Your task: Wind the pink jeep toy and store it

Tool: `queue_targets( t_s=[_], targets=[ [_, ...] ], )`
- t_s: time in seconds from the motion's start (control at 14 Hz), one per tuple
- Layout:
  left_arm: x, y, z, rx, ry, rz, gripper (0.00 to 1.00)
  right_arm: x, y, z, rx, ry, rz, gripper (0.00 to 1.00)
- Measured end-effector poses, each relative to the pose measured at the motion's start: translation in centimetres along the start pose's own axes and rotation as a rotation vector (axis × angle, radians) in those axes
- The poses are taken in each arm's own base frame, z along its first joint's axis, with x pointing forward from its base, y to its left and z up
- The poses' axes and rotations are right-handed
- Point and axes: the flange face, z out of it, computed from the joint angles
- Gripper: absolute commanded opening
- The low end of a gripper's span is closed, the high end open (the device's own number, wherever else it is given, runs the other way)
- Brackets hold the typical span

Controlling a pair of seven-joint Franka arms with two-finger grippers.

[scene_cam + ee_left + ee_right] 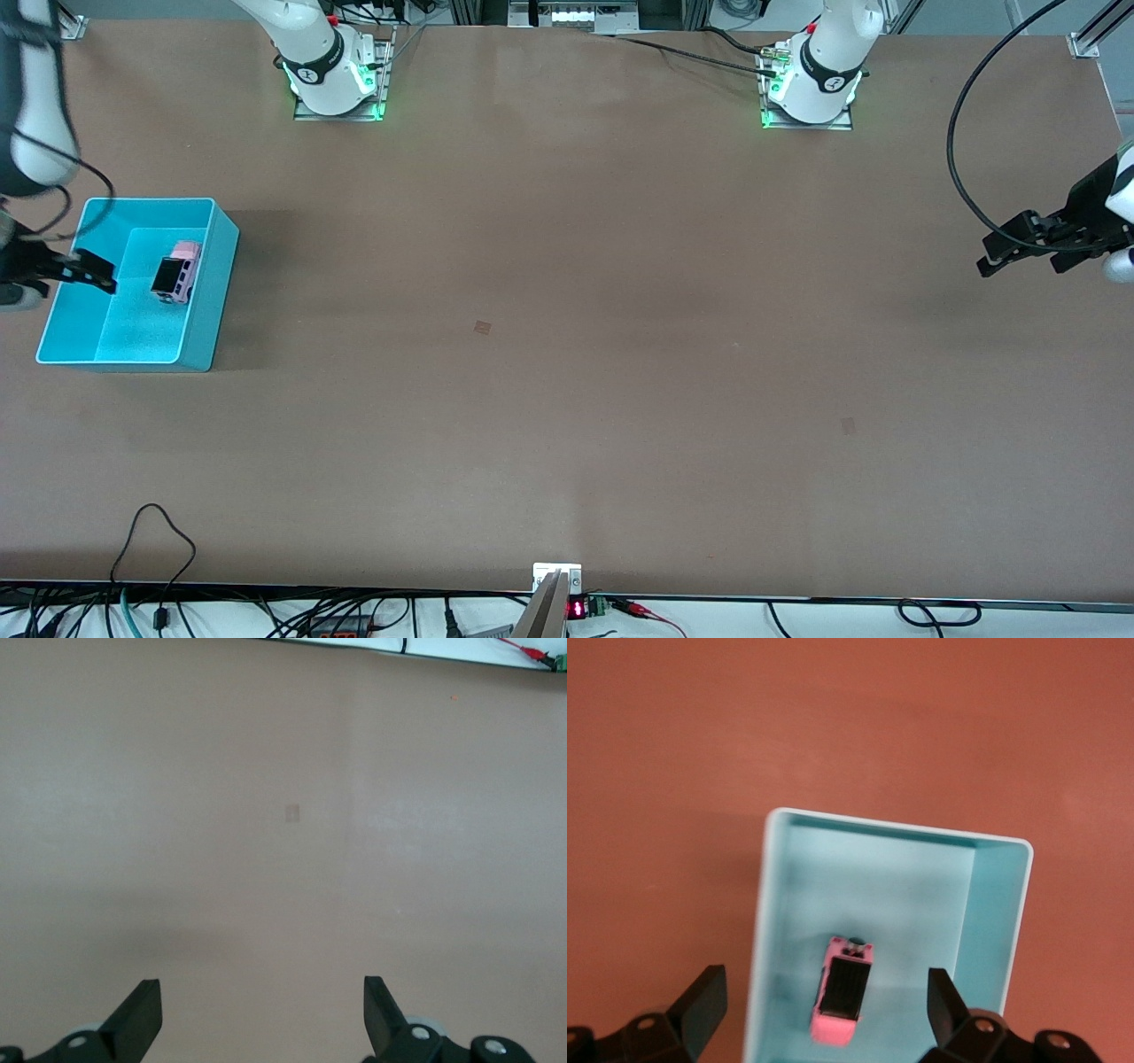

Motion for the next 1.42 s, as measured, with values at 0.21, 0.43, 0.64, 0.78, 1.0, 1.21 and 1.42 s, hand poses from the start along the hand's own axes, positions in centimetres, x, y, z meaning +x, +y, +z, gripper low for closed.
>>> queue_targets(
  t_s=[0.21, 0.43, 0.64, 0.78, 1.0, 1.21, 1.42],
  targets=[
    [-1.1, -0.1, -1.0, 0.0, -0.03, 0.0, 1.0, 1.4, -2.6, -7.8, 0.026, -0.027, -0.049, 1.0],
    [-2.6, -0.3, -2.2, -0.001, -0.069, -0.002, 1.0, 1.6, -5.3, -11.6, 0.061, -0.07, -0.099, 1.0],
    [-3.9, 0.2, -3.6, -0.002, -0.086, 0.008, 1.0, 0.4, -7.4, -14.9, 0.077, -0.092, -0.078, 1.0],
    [-4.1, 0.4, -3.7, -0.002, -0.092, 0.011, 1.0, -0.4, -8.2, -16.2, 0.075, -0.09, -0.017, 1.0],
    [-4.1, 0.6, -3.6, -0.002, -0.094, 0.015, 1.0, -0.4, -9.1, -16.6, 0.072, -0.094, 0.03, 1.0],
    [-4.1, 0.7, -3.6, -0.002, -0.095, 0.018, 1.0, -0.3, -9.2, -16.5, 0.069, -0.098, 0.102, 1.0],
    [-4.1, 0.7, -3.6, -0.002, -0.095, 0.018, 1.0, -0.3, -9.2, -16.5, 0.068, -0.099, 0.125, 1.0]
  ],
)
